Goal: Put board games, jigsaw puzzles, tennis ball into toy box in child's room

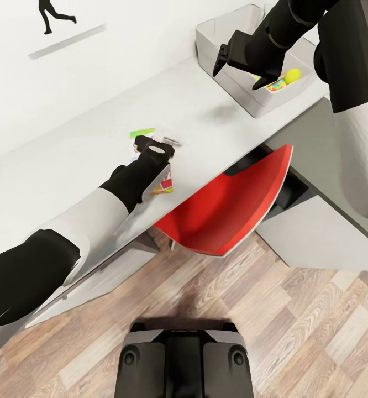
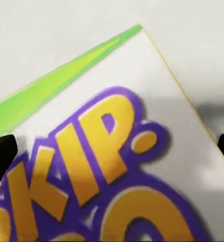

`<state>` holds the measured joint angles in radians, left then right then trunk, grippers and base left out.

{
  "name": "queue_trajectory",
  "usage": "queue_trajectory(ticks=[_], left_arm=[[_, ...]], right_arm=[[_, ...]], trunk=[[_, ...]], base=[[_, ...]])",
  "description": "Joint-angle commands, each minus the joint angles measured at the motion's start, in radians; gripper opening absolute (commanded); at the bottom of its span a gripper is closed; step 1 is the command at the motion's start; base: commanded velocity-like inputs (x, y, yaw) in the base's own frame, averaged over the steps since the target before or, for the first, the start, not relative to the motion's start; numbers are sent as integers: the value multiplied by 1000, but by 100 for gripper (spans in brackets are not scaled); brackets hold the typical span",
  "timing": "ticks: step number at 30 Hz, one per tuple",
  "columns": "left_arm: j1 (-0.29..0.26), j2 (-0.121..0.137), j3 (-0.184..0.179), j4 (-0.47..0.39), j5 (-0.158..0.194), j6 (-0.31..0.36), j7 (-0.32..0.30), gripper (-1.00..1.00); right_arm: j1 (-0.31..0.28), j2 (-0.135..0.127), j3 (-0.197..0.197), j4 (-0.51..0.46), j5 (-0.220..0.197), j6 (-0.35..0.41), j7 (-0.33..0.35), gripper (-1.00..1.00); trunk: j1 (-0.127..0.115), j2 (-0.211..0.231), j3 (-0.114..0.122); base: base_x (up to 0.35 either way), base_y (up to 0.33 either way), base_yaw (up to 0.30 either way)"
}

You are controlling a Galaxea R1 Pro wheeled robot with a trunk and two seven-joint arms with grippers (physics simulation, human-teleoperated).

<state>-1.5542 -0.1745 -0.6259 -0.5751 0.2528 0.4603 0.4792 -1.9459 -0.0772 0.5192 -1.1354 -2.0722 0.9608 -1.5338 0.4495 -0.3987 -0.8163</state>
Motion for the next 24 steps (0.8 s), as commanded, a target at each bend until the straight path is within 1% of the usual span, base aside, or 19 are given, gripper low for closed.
queue_trajectory(ticks=[1, 6, 9, 11, 18, 21, 24], left_arm=[[-1, 0, -5, 19, 29, 0, 8, 100], [-1, 0, -5, 20, 29, 0, 8, 100], [-1, 0, -5, 19, 31, 0, 9, 100], [-1, 0, -5, 20, 31, 0, 9, 100], [-1, 0, -5, 19, 32, 0, 9, 100], [-1, 0, -5, 20, 32, 0, 13, 100], [-1, 0, -5, 20, 34, 0, 24, 100]], right_arm=[[-2, -1, 2, 0, -9, 10, -9, 100], [-2, -1, 2, 1, -10, 11, -9, 100], [-1, -1, 2, 1, -9, 11, -9, 100], [-1, -1, 2, 1, -9, 11, -9, 100], [-1, -1, 2, 0, -9, 11, -9, 100], [-1, -1, 2, 0, -10, 11, -9, 100], [-1, 0, 2, 0, -11, 12, -9, 100]], trunk=[[0, -1, -1], [0, -1, -1], [0, -1, -1], [0, -1, -1], [0, -1, -1], [0, -1, -1], [0, -1, -1]], base=[[-119, 96, 0], [92, 159, 0], [24, 221, 0], [4, 78, 0], [-118, 140, 0], [-5, 69, 0], [-29, 194, 0]])
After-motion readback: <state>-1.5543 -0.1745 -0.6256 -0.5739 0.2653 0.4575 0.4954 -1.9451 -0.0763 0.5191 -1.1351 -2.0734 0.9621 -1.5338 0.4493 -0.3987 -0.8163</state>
